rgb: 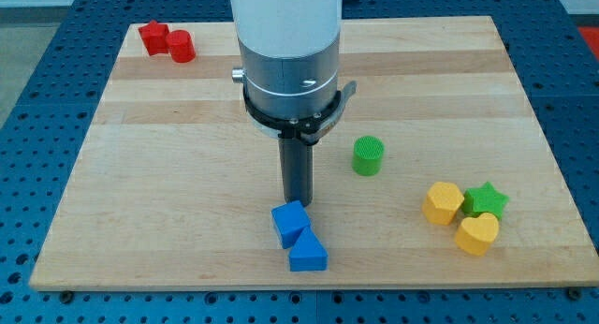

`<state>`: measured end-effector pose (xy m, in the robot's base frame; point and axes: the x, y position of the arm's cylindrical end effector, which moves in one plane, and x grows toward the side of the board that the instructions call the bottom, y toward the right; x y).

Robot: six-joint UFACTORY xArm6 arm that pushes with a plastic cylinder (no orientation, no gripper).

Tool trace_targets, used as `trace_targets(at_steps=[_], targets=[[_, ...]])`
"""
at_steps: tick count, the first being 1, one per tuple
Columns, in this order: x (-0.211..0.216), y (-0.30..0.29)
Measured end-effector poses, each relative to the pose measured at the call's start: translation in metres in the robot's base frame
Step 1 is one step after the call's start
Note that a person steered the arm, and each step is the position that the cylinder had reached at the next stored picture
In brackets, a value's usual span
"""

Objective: Slide green circle to the center

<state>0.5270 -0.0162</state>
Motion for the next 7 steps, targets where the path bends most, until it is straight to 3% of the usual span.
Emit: trace_targets(at_steps=[2, 6, 7], targets=[[-0.016, 0.063], [-0.017, 0.064], [-0.017, 0.087]])
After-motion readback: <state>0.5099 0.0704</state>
